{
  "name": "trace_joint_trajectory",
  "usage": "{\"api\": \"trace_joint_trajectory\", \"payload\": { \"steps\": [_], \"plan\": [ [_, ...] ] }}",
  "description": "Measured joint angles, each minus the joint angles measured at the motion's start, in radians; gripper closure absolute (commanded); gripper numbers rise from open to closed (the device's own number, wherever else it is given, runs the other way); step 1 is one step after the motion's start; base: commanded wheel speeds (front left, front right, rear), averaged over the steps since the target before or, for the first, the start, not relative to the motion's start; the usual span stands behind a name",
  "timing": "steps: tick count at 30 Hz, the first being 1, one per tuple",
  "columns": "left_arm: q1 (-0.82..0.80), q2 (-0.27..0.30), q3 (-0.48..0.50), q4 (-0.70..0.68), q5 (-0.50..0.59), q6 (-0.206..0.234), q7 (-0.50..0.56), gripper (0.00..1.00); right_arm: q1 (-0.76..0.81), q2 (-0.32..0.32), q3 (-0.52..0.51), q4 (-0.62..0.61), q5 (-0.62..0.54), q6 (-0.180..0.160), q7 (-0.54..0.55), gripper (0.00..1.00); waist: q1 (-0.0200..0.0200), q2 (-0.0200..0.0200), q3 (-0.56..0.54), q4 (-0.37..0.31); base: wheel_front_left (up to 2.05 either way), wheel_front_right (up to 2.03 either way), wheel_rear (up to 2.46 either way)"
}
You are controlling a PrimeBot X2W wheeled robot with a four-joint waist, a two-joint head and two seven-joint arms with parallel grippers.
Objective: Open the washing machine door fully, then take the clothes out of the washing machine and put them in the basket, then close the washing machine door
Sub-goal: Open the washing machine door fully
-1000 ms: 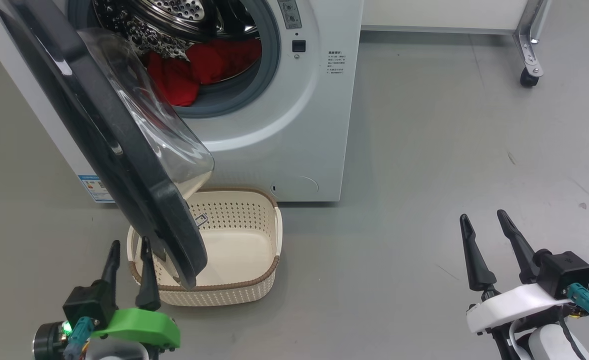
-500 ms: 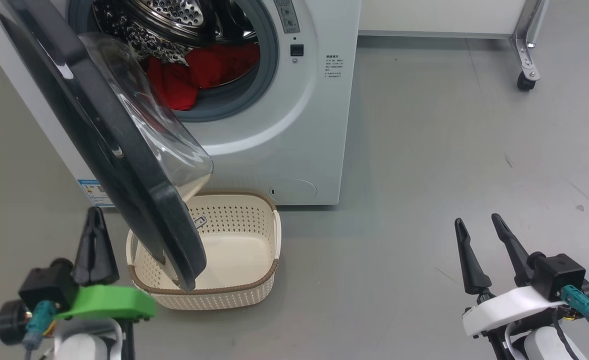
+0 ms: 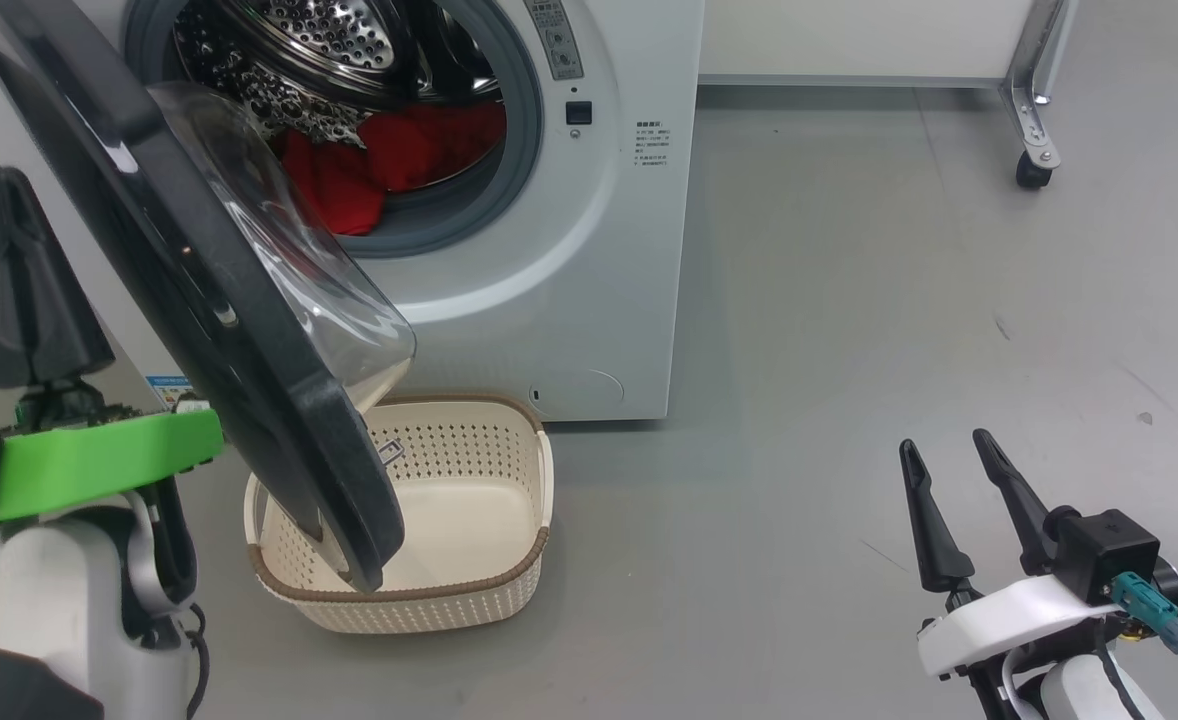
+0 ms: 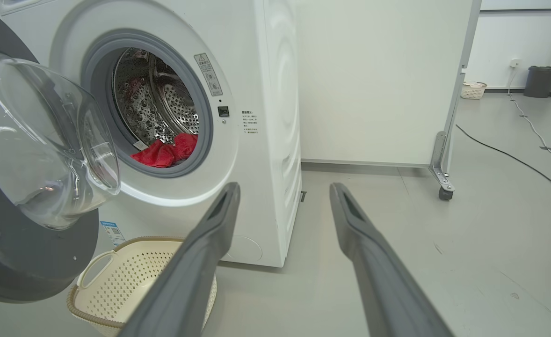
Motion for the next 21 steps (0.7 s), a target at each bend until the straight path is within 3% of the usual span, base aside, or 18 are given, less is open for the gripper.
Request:
{"api": "trace_joint_trajectory", "payload": {
  "steps": [21],
  "plan": [
    [-0.046,0.000,-0.189,-0.044,0.079,-0.053,0.040,1.00,0.003,0.014,-0.024,0.004,-0.008,0.009,0.000,0.00,0.0000,0.0000,0.015,-0.025,0.00,0.00,0.00]
  ]
}}
